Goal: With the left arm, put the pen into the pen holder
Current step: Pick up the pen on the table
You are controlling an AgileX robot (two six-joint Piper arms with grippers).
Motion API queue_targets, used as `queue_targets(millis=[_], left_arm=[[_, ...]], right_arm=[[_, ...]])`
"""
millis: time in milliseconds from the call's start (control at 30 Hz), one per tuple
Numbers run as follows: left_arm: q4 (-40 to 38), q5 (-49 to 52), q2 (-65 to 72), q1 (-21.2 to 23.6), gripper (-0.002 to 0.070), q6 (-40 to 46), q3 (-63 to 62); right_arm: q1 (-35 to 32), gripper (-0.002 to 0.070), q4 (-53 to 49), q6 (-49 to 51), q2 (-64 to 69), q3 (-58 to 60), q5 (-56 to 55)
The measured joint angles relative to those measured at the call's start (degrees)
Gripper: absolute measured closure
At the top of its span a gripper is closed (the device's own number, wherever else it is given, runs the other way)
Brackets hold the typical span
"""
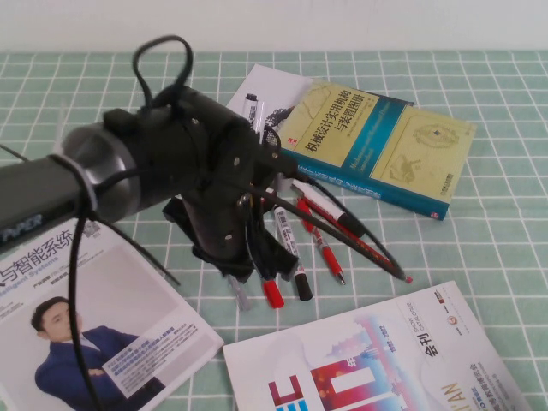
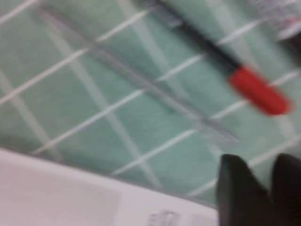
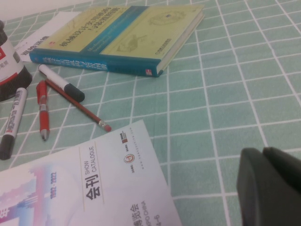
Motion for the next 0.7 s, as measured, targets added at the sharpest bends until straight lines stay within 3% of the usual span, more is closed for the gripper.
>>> queue_targets(millis=[100,233,400,700], left_arm=[[3.5,0.1,1.1,0.2,0.0423,-5.6,0.0],[4.8,-0.4,1.7,1.5,0.0296,-22.7,0.0],[5.3,-4.2,2.3,2.9,0.0270,-32.8,0.0],[5.6,-4.3,5.8,3.8,0.0265,-37.8,-2.4]], right_arm=[[0.0,0.0696,0.0,0.0,0.0,0.0,0.0],[0.0,0.0696,0.0,0.0,0.0,0.0,0.0],[0.0,0.0696,0.0,0.0,0.0,0.0,0.0],[0.0,0.0696,0.0,0.0,0.0,0.0,0.0]])
